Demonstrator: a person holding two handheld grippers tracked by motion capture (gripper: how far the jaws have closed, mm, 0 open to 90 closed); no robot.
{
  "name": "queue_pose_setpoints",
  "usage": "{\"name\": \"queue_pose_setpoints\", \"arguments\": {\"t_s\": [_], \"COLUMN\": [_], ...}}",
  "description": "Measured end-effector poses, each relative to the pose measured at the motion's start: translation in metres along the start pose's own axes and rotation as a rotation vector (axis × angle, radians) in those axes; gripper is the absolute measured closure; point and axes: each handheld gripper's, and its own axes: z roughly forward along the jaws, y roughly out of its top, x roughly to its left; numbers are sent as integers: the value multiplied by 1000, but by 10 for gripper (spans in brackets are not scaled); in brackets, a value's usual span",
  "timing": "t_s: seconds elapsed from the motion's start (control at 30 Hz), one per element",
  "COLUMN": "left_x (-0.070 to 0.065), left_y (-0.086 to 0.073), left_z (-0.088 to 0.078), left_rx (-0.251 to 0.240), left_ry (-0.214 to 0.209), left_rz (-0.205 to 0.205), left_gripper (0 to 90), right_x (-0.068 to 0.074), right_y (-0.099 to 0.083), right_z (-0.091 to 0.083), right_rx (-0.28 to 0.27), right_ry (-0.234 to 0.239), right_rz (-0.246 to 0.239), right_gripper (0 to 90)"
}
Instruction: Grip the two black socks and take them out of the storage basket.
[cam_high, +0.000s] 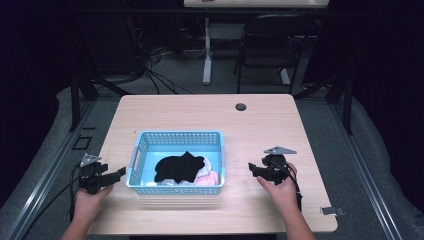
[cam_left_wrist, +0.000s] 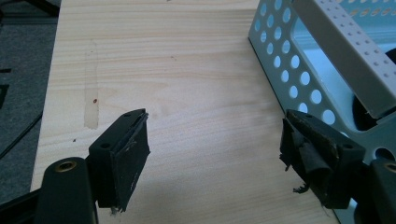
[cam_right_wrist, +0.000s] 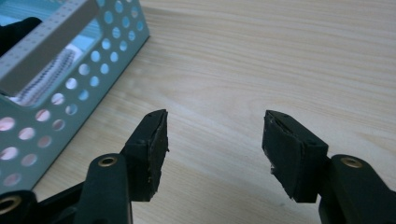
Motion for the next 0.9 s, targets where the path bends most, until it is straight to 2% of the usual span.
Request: {"name": "queue_pose_setpoints", "arguments": {"t_s": [0.13, 0.17, 0.47, 0.5, 0.57, 0.63, 0.67, 0.77, 0.9], "left_x": [-1, -1, -1, -1, -1, -1, -1, -1, -1], "left_y": [-1, -1, -1, -1, -1, -1, -1, -1, -2], "left_z": [-1, -1, -1, -1, -1, -1, -1, -1, -1], "left_rx": [-5, -5, -3, -3, -3, -3, -3, 0, 0], "left_ry": [2, 3, 1, 1, 1, 1, 1, 1, -1], "left_rz": [-1, -1, -2, -2, -2, -4, -4, -4, -3], "left_gripper": [236, 236, 236, 236, 236, 236, 236, 236, 236], "right_x": [9, 14, 32, 35, 37, 39, 41, 44, 48], "right_y": [10, 16, 44, 50, 51, 56, 58, 63, 67], "right_z": [-4, -6, -9, -9, -9, -9, -8, -7, -5], "right_rx": [0, 4, 3, 15, 10, 5, 4, 7, 14], "right_ry": [16, 18, 47, 65, 69, 66, 73, 64, 68], "right_rz": [-24, -43, -85, -89, -81, -99, -91, -112, -114], "right_gripper": [404, 404, 414, 421, 425, 439, 439, 427, 425]}}
